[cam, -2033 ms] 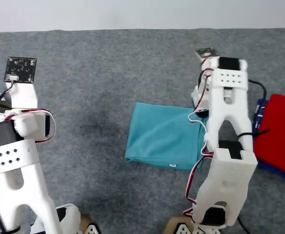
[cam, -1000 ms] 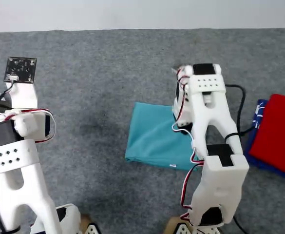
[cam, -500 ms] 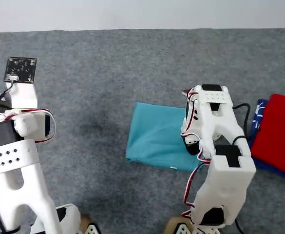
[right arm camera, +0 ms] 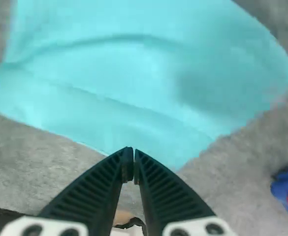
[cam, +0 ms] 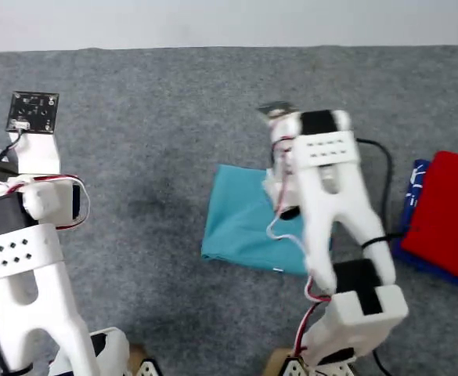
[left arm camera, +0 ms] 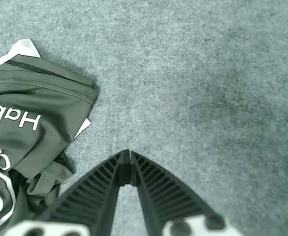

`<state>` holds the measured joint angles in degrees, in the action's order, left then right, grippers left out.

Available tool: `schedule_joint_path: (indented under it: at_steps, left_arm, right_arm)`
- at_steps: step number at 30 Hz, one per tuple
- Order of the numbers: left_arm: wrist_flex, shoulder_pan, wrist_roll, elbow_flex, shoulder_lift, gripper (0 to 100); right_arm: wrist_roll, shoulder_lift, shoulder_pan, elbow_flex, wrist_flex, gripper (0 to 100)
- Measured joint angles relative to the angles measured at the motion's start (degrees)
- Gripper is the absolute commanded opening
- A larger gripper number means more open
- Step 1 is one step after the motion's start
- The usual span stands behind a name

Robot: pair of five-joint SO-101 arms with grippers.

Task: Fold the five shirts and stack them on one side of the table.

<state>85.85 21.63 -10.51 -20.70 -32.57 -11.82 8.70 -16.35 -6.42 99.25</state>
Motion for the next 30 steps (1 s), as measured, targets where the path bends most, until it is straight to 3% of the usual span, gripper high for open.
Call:
schedule_joint_path:
  at_steps: [13, 22, 30]
  left_arm:
    - [0.0, 8.5, 0.0, 0.7, 0.0, 0]
    - [0.0, 8.6, 0.0, 0.7, 0.0, 0]
    - [0.0, 8.6, 0.0, 0.7, 0.0, 0]
  right_arm:
    - [6.5, 8.7, -18.5, 0.0, -7.7, 0.9]
    - [7.0, 19.8, -24.4, -0.1, -10.9, 0.9]
    - [8.7, 20.3, -26.5, -2.7, -9.6, 0.9]
